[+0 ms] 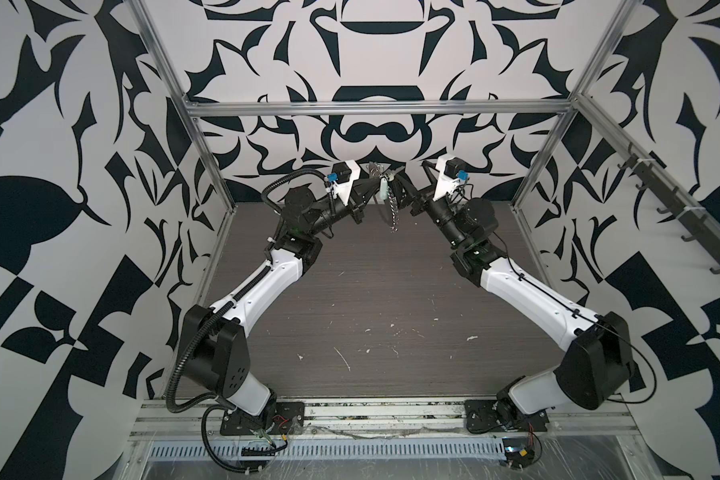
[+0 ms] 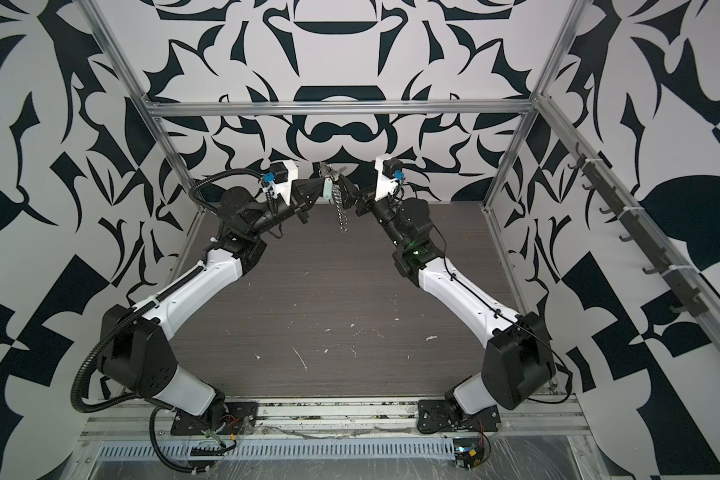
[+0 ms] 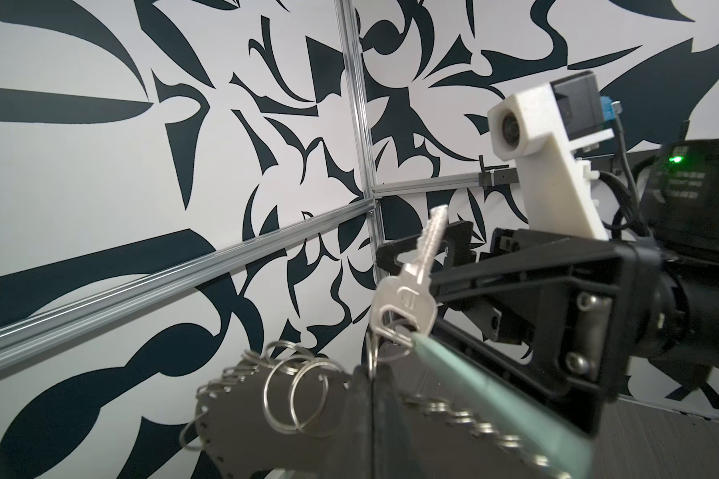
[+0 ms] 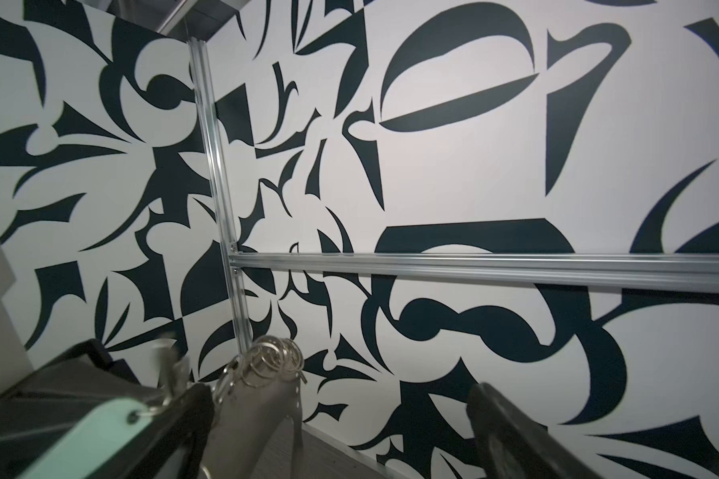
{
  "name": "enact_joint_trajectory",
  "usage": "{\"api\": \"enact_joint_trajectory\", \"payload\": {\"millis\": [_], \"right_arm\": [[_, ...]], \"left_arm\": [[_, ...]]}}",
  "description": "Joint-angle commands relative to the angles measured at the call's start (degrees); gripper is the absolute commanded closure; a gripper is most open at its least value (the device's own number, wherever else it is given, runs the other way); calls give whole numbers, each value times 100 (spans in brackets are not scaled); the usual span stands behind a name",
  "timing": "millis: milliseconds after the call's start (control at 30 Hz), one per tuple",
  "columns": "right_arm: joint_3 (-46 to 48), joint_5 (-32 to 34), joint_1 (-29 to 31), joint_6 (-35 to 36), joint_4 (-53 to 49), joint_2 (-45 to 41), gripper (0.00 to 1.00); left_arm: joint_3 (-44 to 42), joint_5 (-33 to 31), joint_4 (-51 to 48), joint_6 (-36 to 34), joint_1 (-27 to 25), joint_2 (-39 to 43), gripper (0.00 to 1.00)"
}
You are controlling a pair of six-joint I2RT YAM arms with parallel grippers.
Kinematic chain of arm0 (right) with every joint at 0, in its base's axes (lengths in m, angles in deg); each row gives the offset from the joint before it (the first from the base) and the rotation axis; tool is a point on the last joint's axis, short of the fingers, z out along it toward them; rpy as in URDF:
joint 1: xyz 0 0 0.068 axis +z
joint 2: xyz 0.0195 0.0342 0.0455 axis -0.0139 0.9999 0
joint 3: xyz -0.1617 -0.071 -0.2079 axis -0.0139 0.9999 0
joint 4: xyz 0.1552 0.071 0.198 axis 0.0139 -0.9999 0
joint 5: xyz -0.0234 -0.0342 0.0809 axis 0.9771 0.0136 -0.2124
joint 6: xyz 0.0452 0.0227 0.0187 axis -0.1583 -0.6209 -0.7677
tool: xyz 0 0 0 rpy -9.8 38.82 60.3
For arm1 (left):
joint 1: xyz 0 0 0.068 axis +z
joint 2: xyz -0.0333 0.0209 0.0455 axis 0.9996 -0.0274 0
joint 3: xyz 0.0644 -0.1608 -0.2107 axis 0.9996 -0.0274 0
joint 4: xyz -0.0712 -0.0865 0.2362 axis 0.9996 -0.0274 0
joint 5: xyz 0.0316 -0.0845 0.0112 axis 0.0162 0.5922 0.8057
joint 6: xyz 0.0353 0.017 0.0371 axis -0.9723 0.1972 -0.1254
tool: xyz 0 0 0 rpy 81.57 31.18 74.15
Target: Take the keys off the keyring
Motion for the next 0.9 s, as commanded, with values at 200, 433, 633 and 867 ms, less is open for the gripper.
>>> {"api": "enact_joint_trajectory", "payload": {"millis": [200, 433, 633, 867], "right_arm": [[-613, -1151, 28, 216, -206, -54, 1], [-733, -1781, 6, 631, -1051, -463, 1], [-1031, -2725, -490, 1079, -2367, -932, 0], [-1269, -3407, -964, 1897, -3848, -1214, 5]], "left_arm": [[247, -37, 334, 224, -18, -62, 100], [217, 194, 410, 231, 33, -54, 100], [-90, 753, 585, 260, 200, 50, 100], [-845, 1264, 1269, 366, 382, 186, 100]]}}
